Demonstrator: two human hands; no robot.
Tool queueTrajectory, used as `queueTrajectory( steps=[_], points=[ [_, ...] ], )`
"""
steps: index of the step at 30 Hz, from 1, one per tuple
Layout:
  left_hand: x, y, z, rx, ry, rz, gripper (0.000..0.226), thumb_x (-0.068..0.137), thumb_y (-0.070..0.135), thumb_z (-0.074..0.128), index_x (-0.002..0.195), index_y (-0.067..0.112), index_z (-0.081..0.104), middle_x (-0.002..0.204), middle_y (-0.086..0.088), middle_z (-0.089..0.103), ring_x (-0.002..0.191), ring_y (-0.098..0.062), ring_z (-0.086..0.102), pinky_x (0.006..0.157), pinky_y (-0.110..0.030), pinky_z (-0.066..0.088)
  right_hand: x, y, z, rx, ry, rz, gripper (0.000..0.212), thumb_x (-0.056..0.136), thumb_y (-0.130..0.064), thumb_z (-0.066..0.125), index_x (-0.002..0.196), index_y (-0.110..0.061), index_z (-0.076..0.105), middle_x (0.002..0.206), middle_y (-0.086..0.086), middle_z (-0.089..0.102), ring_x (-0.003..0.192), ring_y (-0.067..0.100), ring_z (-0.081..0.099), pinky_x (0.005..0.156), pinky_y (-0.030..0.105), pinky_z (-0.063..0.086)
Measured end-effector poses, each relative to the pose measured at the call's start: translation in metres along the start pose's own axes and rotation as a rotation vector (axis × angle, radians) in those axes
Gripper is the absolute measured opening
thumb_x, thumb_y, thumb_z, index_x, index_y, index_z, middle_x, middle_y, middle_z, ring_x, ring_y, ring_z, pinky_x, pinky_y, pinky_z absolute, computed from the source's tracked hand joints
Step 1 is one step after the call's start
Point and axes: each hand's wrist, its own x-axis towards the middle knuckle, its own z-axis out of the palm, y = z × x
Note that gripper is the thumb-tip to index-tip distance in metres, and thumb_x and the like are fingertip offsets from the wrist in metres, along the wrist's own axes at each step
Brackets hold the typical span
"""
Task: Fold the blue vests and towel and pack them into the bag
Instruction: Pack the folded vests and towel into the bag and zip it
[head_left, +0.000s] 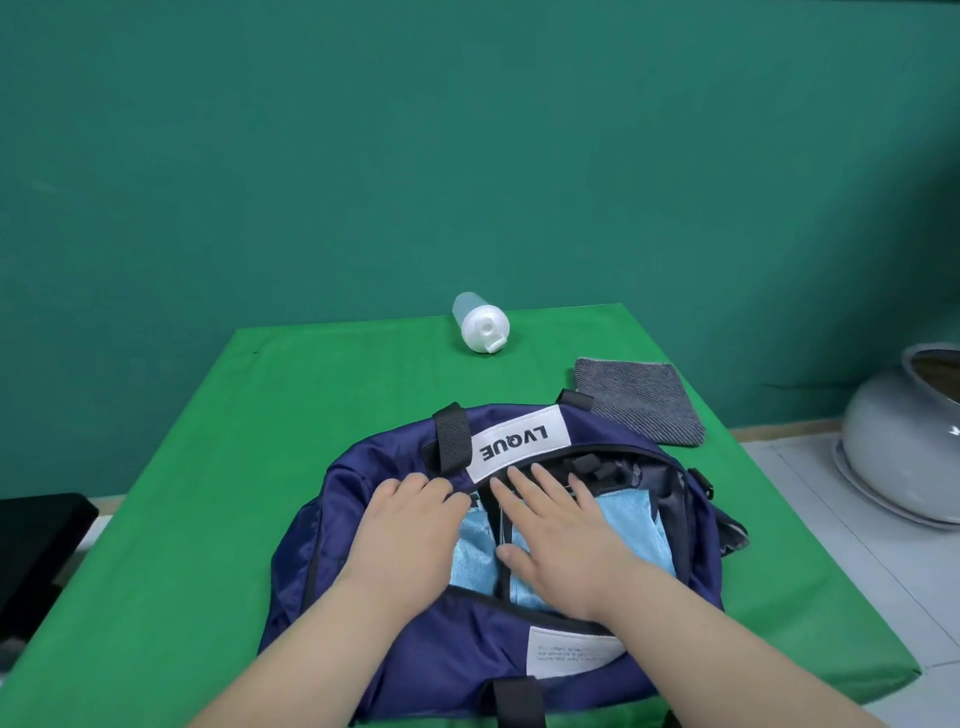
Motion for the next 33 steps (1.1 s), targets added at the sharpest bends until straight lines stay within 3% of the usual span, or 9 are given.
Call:
queueTrajectory(
  steps=[6, 10, 15, 18, 21, 24, 28, 30, 33],
  points=[
    [0.014, -0.001, -0.005, 0.001, -0.038, -0.076, 0.036, 0.053, 0.012, 0.075, 0.085, 0.026, 0.064, 0.076, 0.004, 0.054, 0.067, -0.022, 0.052, 0.058, -0.034, 0.033, 0.024, 0.01, 0.006, -0.016, -0.001, -0.013, 0.077, 0.089, -0.063, 0.007, 0.157, -0.032, -0.012, 0.168, -0.007, -0.009, 0.154, 0.019, -0.012, 0.122, 0.048, -0.008],
    [0.018, -0.002, -0.014, -0.033, -0.051, -0.116, 0.028, 0.076, 0.014, 0.055, 0.1, 0.027, 0.054, 0.095, 0.001, 0.053, 0.085, -0.023, 0.053, 0.068, -0.036, 0.031, 0.025, 0.011, 0.012, -0.021, 0.011, -0.034, 0.075, 0.092, -0.063, 0.008, 0.157, -0.032, -0.014, 0.167, -0.007, -0.013, 0.153, 0.018, -0.016, 0.123, 0.049, -0.007],
    [0.024, -0.009, -0.021, -0.151, -0.036, -0.171, 0.024, 0.078, 0.011, 0.066, 0.075, 0.021, 0.044, 0.074, 0.003, 0.044, 0.066, -0.021, 0.046, 0.054, -0.033, 0.034, 0.028, 0.016, 0.014, -0.014, 0.025, -0.055, 0.076, 0.093, -0.064, 0.008, 0.157, -0.031, -0.014, 0.167, -0.008, -0.014, 0.153, 0.017, -0.016, 0.122, 0.046, -0.009],
    [0.023, -0.011, -0.034, -0.296, 0.089, -0.24, 0.009, 0.077, 0.012, 0.07, 0.085, 0.016, 0.069, 0.084, 0.002, 0.058, 0.073, -0.018, 0.059, 0.06, -0.031, 0.048, 0.028, 0.017, 0.012, -0.001, 0.012, -0.061, 0.077, 0.092, -0.064, 0.008, 0.157, -0.03, -0.016, 0.164, -0.01, -0.021, 0.152, 0.017, -0.017, 0.123, 0.049, -0.004],
    [0.02, -0.009, -0.054, -0.558, 0.171, -0.394, 0.022, 0.091, 0.014, 0.054, 0.105, 0.023, 0.067, 0.106, 0.007, 0.057, 0.092, -0.014, 0.058, 0.081, -0.03, 0.046, 0.024, 0.016, 0.008, 0.022, 0.005, -0.061, 0.079, 0.09, -0.066, 0.009, 0.156, -0.031, -0.017, 0.16, -0.014, -0.03, 0.153, 0.018, -0.014, 0.122, 0.049, 0.008],
    [0.01, -0.005, -0.07, -0.668, 0.284, -0.421, 0.022, 0.093, 0.015, 0.051, 0.104, 0.027, 0.065, 0.103, 0.013, 0.054, 0.09, -0.007, 0.052, 0.081, -0.027, 0.042, 0.018, 0.014, 0.001, 0.028, 0.023, -0.057, 0.076, 0.097, -0.063, 0.02, 0.156, -0.033, -0.017, 0.158, -0.016, -0.033, 0.153, 0.018, -0.011, 0.118, 0.047, 0.016],
    [-0.01, 0.001, -0.069, -0.692, 0.254, -0.35, 0.02, 0.096, 0.015, 0.052, 0.104, 0.027, 0.065, 0.1, 0.018, 0.051, 0.085, 0.0, 0.052, 0.078, -0.021, 0.043, 0.002, 0.012, -0.013, 0.128, 0.025, -0.075, 0.078, 0.093, -0.07, 0.02, 0.157, -0.037, -0.011, 0.16, -0.02, -0.026, 0.152, 0.011, -0.016, 0.124, 0.047, 0.006],
    [-0.021, 0.001, -0.071, -0.733, 0.278, -0.355, 0.019, 0.096, 0.014, 0.053, 0.102, 0.027, 0.065, 0.098, 0.021, 0.051, 0.088, 0.004, 0.053, 0.071, -0.011, 0.039, -0.012, 0.015, -0.019, 0.147, 0.053, -0.089, 0.076, 0.093, -0.07, 0.02, 0.158, -0.039, -0.004, 0.163, -0.021, -0.018, 0.152, 0.008, -0.015, 0.123, 0.043, 0.003],
    [-0.033, 0.003, -0.077, -0.767, 0.302, -0.341, 0.02, 0.097, 0.014, 0.054, 0.101, 0.032, 0.063, 0.098, 0.022, 0.052, 0.087, 0.006, 0.053, 0.068, -0.009, 0.039, -0.033, 0.023, -0.024, 0.156, 0.172, -0.129, 0.068, 0.098, -0.067, 0.02, 0.158, -0.038, 0.01, 0.166, -0.018, -0.004, 0.153, 0.009, -0.009, 0.125, 0.036, 0.002]
  ],
)
